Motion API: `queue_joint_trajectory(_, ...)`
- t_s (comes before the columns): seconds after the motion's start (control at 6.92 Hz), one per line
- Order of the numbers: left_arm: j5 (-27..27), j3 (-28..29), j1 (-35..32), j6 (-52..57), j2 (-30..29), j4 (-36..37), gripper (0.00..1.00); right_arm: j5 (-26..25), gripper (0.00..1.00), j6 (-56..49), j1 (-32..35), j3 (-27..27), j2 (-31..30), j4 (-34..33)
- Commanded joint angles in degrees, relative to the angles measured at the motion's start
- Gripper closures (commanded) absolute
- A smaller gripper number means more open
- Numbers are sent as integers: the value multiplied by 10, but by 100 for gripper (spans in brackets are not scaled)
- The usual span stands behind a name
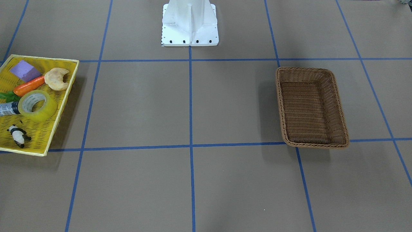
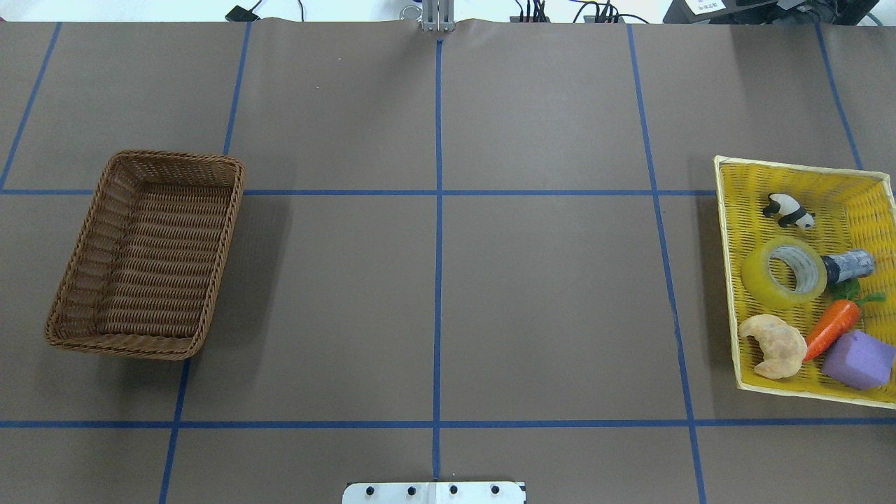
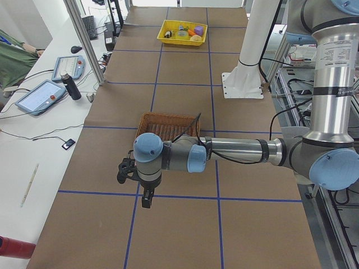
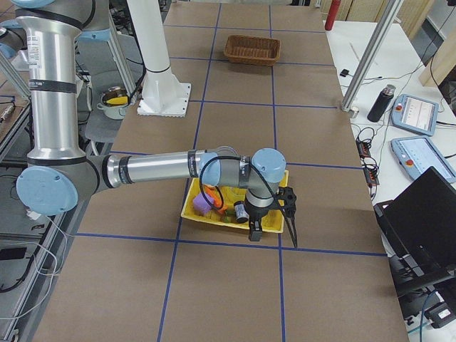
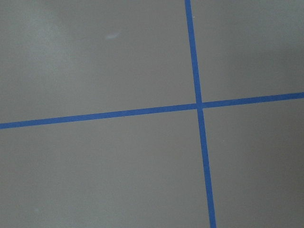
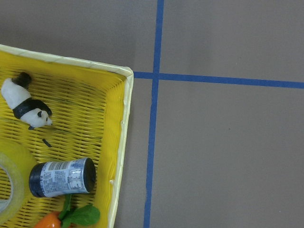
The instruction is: Move tape to another basket
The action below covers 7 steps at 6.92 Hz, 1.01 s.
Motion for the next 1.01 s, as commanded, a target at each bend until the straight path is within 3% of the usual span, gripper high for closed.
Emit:
queue_joint_trajectory(0.0,0,0,0,0,0,0,2,1,0,0,0,3,2,1)
queue_joint_trajectory(0.87,1,2,0,2,7,-4,2,2,0,-3,0,5,2,1)
